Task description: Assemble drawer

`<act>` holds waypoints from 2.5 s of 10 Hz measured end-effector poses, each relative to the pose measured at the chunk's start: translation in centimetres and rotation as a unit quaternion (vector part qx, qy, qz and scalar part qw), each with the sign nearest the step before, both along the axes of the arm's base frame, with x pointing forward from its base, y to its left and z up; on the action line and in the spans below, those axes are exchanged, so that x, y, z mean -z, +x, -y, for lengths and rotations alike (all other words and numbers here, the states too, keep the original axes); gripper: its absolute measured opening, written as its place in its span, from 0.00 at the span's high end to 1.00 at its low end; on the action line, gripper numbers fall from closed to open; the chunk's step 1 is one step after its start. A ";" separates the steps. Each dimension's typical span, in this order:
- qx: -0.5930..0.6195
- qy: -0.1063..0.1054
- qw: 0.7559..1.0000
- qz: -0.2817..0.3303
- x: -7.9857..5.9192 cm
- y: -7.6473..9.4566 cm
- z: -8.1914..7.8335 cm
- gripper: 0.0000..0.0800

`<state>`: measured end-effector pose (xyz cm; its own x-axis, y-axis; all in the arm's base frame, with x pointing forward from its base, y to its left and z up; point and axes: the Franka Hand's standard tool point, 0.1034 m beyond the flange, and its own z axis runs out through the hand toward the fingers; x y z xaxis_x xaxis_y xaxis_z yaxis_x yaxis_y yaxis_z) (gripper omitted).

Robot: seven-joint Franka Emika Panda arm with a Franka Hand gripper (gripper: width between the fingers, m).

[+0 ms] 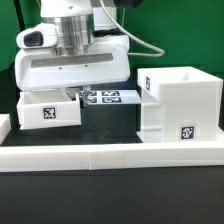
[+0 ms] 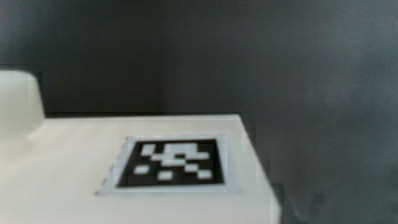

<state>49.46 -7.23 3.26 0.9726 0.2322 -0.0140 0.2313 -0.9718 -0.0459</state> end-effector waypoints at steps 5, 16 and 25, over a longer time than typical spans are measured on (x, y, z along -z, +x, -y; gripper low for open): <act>-0.253 -0.007 0.967 0.003 0.0 0.8 0.1 0.95; -0.598 -0.020 0.802 -0.003 -0.1 1.6 0.3 0.95; -0.625 -0.017 0.781 -0.010 0.9 3.2 -1.6 0.95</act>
Offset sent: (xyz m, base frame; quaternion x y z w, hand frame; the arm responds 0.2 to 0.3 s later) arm 0.0000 0.0000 0.0000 0.0000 0.0000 -0.1296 0.9916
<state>52.61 -5.61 2.35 -0.0127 0.9985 -0.0539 0.9991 0.0106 -0.0402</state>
